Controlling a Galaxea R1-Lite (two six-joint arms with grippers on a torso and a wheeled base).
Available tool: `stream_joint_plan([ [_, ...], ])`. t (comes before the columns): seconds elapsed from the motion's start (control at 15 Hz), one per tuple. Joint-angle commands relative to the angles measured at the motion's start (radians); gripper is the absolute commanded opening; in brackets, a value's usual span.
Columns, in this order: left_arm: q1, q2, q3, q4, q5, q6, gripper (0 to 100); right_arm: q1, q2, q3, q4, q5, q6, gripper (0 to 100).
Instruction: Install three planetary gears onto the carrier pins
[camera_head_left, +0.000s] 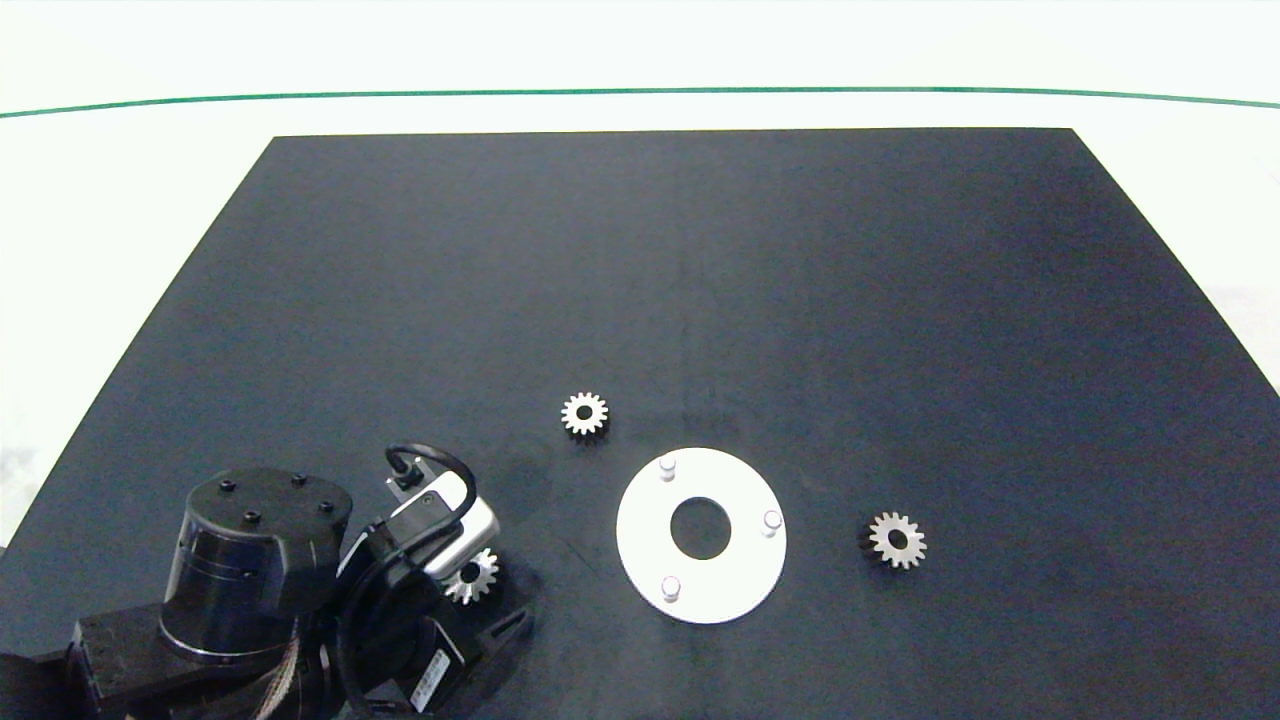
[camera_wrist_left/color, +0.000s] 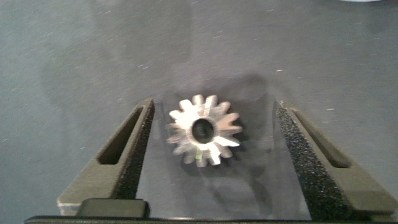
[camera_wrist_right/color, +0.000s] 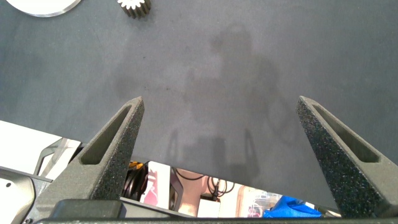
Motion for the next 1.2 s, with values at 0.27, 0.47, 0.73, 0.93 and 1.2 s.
stream_joint_plan([
  [0.27,0.006,-0.002,0.003,-0.005,0.0,0.005,66,0.0,-0.006,0.004,0.002,0.0,-0.001,100],
  [0.47,0.009,-0.005,0.011,-0.003,0.002,0.006,60,0.0,-0.006,0.004,0.002,0.0,-0.001,100],
  [0.73,0.009,-0.001,0.009,-0.007,0.003,0.006,53,0.0,-0.01,0.004,0.002,-0.001,-0.001,100],
  [0.93,0.012,-0.004,0.011,-0.007,0.003,0.008,47,0.0,-0.01,0.004,0.002,0.0,-0.001,100],
  [1.2,0.011,-0.002,0.009,-0.008,0.005,0.008,38,0.0,-0.012,0.004,0.002,-0.001,-0.001,100],
])
